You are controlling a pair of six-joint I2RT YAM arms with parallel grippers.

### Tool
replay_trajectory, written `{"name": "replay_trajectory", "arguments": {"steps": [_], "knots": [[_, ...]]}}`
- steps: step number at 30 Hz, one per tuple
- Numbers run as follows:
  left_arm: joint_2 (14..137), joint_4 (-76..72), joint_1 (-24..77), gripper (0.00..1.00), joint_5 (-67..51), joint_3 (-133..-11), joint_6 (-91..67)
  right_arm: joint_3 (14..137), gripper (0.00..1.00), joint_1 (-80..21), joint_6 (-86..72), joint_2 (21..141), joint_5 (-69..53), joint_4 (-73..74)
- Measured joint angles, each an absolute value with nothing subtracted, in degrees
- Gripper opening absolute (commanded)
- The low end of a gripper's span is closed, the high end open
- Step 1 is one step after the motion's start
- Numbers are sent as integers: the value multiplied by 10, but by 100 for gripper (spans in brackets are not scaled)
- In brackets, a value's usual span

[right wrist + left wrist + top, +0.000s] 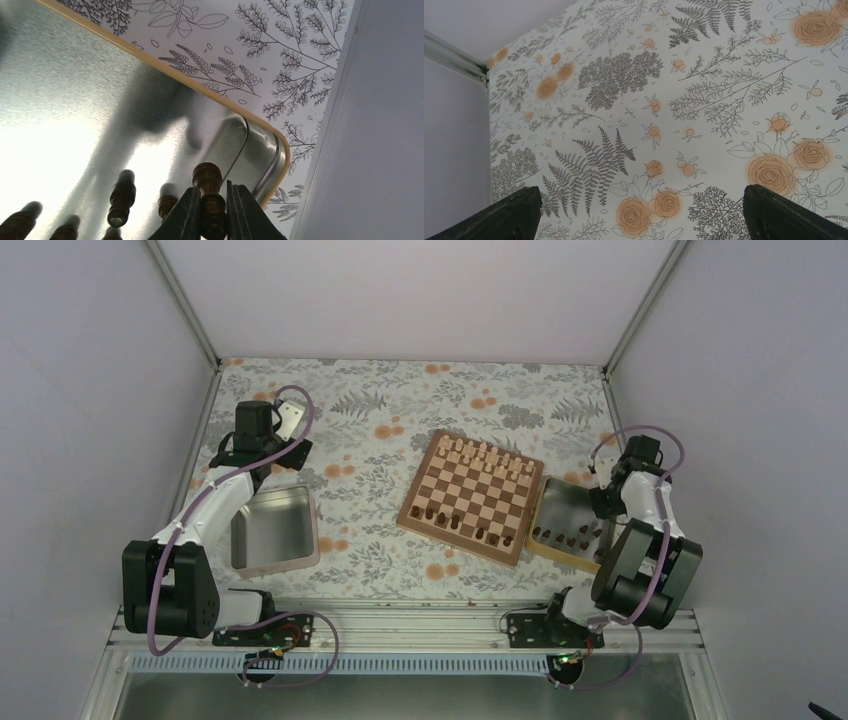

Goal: Set up the chess pieces on the board
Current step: Pick up the chess piece from the storage box, then place the chess piece on the chessboard.

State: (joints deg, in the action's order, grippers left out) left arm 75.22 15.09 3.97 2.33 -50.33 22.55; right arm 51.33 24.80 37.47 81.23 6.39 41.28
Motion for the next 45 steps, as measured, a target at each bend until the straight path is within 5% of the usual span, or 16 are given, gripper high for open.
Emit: {"name": "replay_trajectory", "arguments": {"steps": [11, 29, 45], "knots": [[751, 151, 40, 100, 23, -503, 225, 594, 8, 193, 374, 787, 17, 494], [750, 151, 40, 100, 23, -503, 230, 704, 8, -234, 276, 854, -44, 578], [748, 151, 40, 100, 24, -503, 232, 647, 9, -338, 264, 860, -70, 581]]}}
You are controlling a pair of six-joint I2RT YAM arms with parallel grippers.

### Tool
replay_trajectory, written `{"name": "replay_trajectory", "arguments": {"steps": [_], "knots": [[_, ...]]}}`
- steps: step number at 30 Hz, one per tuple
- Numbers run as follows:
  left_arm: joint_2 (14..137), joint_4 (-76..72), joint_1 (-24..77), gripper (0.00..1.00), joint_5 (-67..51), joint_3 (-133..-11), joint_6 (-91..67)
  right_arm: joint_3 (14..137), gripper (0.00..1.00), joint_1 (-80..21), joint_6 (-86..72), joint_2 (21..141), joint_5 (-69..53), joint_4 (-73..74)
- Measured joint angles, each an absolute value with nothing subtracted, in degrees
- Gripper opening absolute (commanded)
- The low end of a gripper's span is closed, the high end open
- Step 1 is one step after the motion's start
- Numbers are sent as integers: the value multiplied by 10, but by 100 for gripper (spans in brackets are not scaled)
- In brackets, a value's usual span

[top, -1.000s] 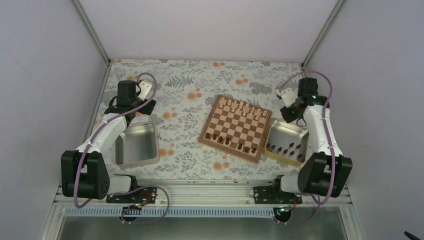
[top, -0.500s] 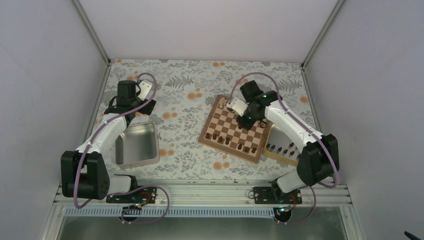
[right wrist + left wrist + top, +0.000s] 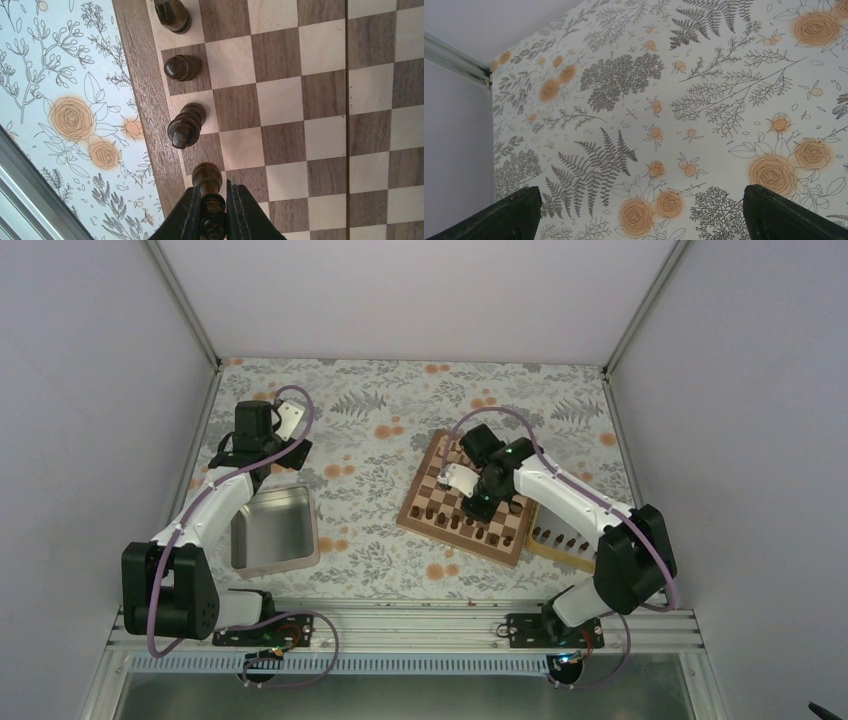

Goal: Set up the chess pieces on the board
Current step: Place the chess piece on the chessboard.

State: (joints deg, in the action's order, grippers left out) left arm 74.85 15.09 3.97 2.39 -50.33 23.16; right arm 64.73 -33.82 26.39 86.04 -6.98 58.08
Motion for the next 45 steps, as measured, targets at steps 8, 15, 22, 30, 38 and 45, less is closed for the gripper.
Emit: {"name": "replay_trajectory", "arguments": {"steps": [8, 15, 22, 30, 38, 45], "knots": [[748, 151, 40, 100, 24, -503, 232, 630, 10, -350, 265, 860, -80, 578], [748, 151, 40, 100, 24, -503, 232, 623, 10, -357, 265, 860, -85, 573], [748, 151, 40, 100, 24, -503, 232, 621, 10, -357, 266, 860, -85, 569], [748, 151, 40, 100, 25, -503, 232, 616, 10, -360, 267, 860, -88, 566], [748, 151, 40, 100, 26, -503, 232, 614, 10, -360, 268, 860, -90, 566], [748, 151, 40, 100, 26, -503, 232, 611, 10, -361, 269, 860, -90, 565]]}}
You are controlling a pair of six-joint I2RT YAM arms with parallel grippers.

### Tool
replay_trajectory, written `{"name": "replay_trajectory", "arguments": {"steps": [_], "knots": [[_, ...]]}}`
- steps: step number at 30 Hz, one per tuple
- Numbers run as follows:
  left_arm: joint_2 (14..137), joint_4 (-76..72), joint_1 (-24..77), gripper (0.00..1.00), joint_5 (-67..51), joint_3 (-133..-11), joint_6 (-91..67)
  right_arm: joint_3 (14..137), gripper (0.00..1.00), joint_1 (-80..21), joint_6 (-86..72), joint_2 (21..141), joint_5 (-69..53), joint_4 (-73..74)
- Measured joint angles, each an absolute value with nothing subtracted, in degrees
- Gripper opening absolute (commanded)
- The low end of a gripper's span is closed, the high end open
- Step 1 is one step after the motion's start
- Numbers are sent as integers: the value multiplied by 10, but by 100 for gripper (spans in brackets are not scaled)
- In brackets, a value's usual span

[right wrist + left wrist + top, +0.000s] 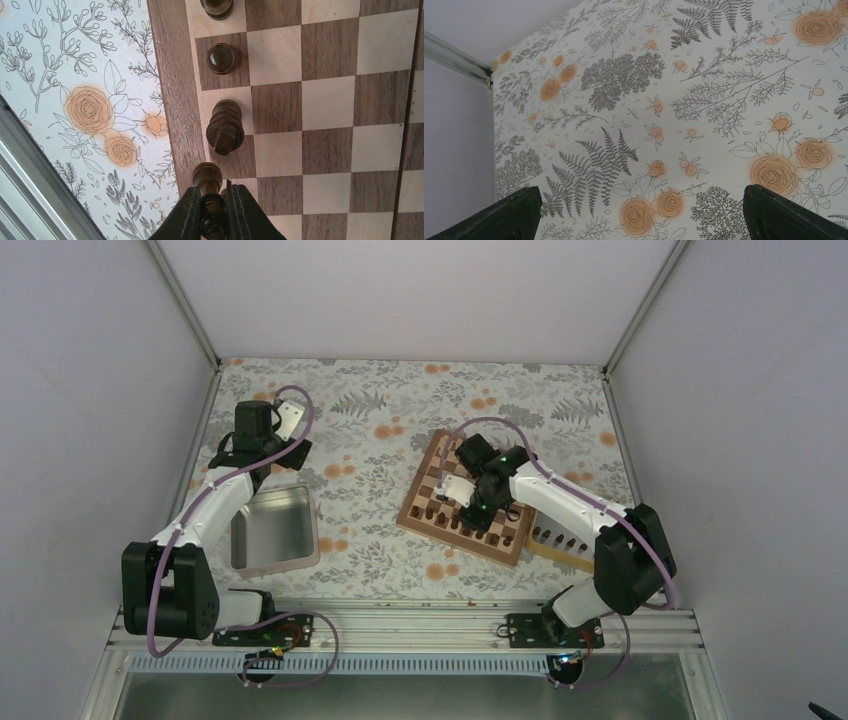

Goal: Set up the chess pieces on the board
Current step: Place the chess piece on the chessboard.

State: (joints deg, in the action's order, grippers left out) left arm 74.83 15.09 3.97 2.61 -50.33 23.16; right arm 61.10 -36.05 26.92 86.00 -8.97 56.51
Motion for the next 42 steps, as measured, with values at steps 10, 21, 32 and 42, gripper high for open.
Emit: {"name": "replay_trajectory", "arguments": {"steps": [10, 21, 32, 42], "knots": [[748, 151, 40, 100, 26, -503, 232, 609, 11, -361, 269, 860, -85, 552], [748, 151, 40, 100, 26, -503, 232, 607, 11, -361, 269, 860, -80, 550], [748, 151, 40, 100, 26, -503, 232, 601, 11, -361, 269, 864, -70, 543], [748, 151, 40, 100, 26, -503, 232, 601, 12, -361, 269, 867, -67, 536]]}}
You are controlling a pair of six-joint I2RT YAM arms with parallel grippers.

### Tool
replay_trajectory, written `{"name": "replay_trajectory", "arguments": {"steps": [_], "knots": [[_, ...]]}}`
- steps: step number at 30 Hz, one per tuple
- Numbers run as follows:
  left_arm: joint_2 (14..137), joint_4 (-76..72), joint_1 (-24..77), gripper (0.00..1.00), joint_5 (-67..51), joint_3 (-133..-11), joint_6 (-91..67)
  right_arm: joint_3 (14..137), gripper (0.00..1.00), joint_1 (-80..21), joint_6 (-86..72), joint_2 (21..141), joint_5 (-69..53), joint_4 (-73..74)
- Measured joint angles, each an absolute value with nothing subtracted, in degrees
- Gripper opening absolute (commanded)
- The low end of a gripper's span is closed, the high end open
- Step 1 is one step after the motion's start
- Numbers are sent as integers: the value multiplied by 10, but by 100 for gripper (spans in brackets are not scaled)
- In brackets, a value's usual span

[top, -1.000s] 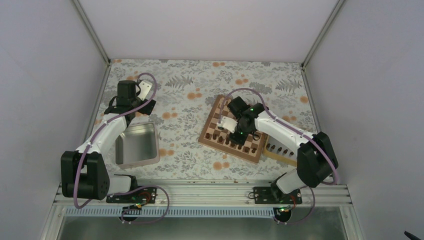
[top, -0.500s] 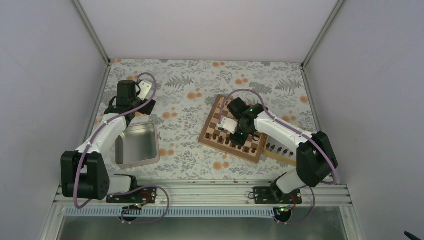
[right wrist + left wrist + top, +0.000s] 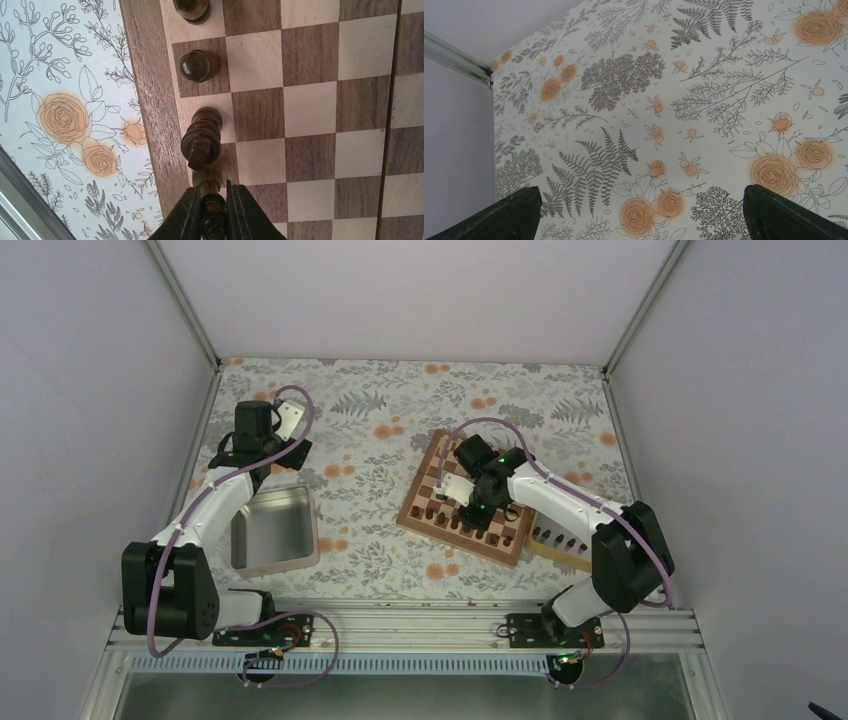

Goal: Set up the chess pieces on the board
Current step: Place the chess piece on the chessboard.

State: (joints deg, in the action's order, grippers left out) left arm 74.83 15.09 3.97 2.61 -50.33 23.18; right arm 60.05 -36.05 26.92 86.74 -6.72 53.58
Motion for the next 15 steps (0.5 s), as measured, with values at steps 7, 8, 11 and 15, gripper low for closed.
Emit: {"name": "replay_trajectory", "arguments": {"steps": [7, 8, 11, 15], "knots": [[748, 151, 40, 100, 26, -503, 232, 601, 14, -361, 269, 868, -63, 536], [748, 151, 40, 100, 26, -503, 232, 601, 14, -361, 269, 868, -62, 536], [748, 151, 40, 100, 26, -503, 232, 601, 14, -361, 269, 870, -60, 536], [748, 151, 40, 100, 26, -503, 232, 601, 14, -361, 269, 874, -58, 535]]}}
